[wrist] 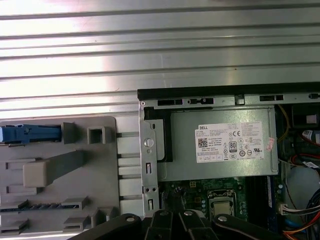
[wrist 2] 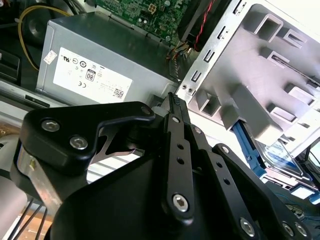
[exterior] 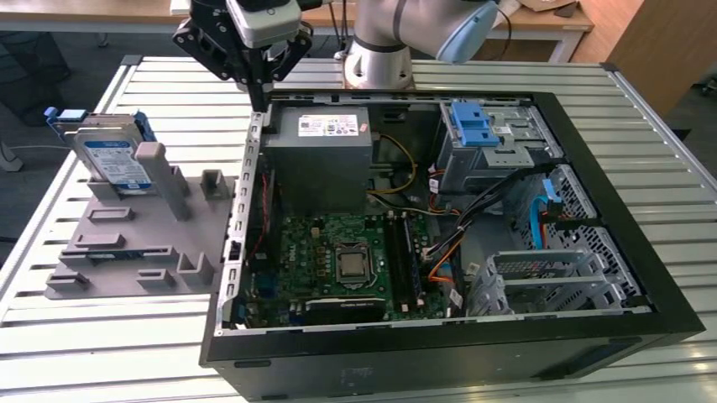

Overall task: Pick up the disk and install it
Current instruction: 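Reach for the disk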

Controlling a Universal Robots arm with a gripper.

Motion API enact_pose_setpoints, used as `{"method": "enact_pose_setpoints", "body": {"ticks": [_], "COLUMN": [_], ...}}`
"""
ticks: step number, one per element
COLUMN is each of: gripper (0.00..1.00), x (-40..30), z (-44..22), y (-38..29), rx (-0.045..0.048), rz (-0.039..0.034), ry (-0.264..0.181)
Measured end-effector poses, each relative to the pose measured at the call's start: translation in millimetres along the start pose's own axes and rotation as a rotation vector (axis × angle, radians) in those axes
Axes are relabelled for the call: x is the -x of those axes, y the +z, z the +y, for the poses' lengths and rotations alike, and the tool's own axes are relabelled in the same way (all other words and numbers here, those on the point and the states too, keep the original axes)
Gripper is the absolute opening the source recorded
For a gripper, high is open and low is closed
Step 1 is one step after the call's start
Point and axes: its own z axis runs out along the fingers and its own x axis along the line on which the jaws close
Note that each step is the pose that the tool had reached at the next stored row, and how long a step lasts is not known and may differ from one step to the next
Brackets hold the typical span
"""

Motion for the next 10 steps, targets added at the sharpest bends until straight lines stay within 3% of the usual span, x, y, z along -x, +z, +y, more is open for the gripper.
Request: {"method": "enact_pose_setpoints", "body": {"ticks": [10], "gripper": [0.11], "x": [-9.0], "z": [-0.7], "y": [-0.1], "rx": [0.0], "rz": [0.0], "ry": [0.0]}}
